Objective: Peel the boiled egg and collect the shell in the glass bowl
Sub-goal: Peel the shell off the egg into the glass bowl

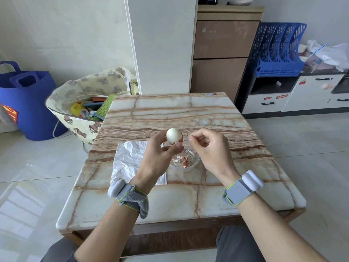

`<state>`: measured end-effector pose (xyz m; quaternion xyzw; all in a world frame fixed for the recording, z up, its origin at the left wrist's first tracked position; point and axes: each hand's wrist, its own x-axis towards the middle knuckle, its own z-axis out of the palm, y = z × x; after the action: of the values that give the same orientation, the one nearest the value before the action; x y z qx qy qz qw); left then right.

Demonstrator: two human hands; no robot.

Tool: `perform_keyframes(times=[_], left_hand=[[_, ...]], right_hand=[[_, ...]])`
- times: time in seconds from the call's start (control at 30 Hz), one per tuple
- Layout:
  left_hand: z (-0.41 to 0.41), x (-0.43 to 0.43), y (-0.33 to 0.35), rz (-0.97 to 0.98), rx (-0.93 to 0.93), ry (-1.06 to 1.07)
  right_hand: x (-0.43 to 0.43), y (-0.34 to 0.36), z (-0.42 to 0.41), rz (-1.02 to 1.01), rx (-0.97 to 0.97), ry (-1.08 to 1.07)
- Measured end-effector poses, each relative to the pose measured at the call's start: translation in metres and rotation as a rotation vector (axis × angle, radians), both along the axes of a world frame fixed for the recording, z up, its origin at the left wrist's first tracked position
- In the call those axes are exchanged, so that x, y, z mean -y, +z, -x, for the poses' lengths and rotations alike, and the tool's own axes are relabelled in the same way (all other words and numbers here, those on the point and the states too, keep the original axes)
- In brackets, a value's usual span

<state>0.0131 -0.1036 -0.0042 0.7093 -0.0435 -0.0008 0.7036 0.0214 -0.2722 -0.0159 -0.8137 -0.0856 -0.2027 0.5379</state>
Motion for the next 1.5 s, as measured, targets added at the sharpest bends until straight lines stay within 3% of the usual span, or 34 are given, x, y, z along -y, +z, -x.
perform_keyframes(times=[0.47,0.8,1.5], left_hand=[[0.001,0.002,0.000,-0.016,0.002,-0.007],[0.002,0.004,0.002,-0.052,0.005,0.002],[0.000,0.003,0.001,-0.088,0.012,0.027]], right_hand=[[0.003,-0.005,0.000,0.045,-0.027,0.028],[-0.002,-0.005,0.001,-0.076,0.012,0.081],[-0.008,-0.001,0.001,0.060,0.051,-0.007]])
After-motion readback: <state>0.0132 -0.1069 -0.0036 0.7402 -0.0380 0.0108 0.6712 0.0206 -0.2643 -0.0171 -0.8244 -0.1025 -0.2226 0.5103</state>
